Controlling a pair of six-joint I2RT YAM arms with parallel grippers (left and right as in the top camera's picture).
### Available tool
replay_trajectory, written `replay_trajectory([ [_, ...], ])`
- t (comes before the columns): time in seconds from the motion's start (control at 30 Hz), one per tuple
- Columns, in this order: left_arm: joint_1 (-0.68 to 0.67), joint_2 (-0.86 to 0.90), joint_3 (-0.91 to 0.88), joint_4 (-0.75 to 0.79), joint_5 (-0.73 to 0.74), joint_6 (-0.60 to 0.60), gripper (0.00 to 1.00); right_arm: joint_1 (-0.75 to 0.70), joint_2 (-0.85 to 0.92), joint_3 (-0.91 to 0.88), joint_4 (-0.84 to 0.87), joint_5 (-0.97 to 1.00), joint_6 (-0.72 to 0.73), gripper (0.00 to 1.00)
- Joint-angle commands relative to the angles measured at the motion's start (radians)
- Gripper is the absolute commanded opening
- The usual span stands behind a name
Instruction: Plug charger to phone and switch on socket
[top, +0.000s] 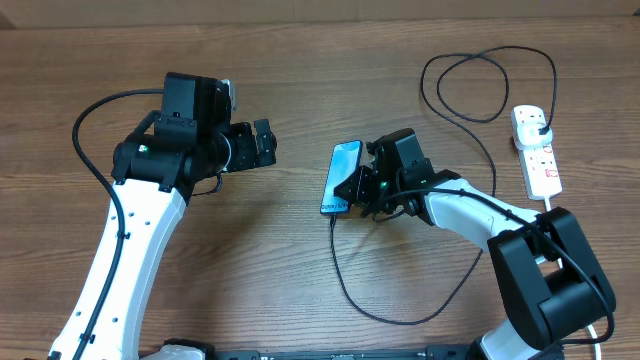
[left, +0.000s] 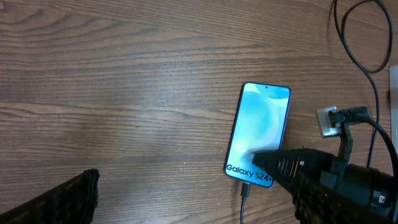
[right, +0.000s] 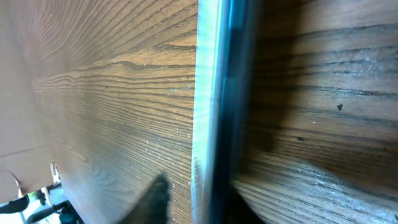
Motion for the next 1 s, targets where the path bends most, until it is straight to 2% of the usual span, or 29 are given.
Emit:
replay_trajectory([
  [0.0, 0.004, -0.012, 0.009, 0.0, -0.013, 0.004, 0.99, -0.002, -0.002, 0.016, 0.01, -0.011, 0.002, 0.34],
  [0.27, 0.004, -0.012, 0.009, 0.0, -0.013, 0.004, 1.0, -0.002, -0.002, 0.017, -0.005, 0.016, 0.042, 0.4],
  [0.43, 0.004, -0.012, 0.009, 0.0, -0.013, 0.004, 1.0, -0.002, -0.002, 0.017, -0.021, 0.039, 0.076, 0.49],
  [0.7, 0.004, -0.012, 0.009, 0.0, -0.013, 0.004, 1.0, -0.002, -0.002, 0.017, -0.062, 0.11, 0.174, 0.51],
  [0.77, 0.004, -0.012, 0.009, 0.0, -0.013, 0.004, 0.99, -0.003, -0.002, 0.02, -0.069, 0.109, 0.177, 0.56],
  [0.87, 0.004, -0.012, 0.009, 0.0, -0.013, 0.004, 1.0, -0.018, -0.005, 0.051, -0.135, 0.128, 0.174, 0.61],
  [0.97, 0.004, -0.012, 0.009, 0.0, -0.013, 0.004, 0.99, -0.048, -0.011, 0.121, -0.279, 0.185, 0.136, 0.65],
])
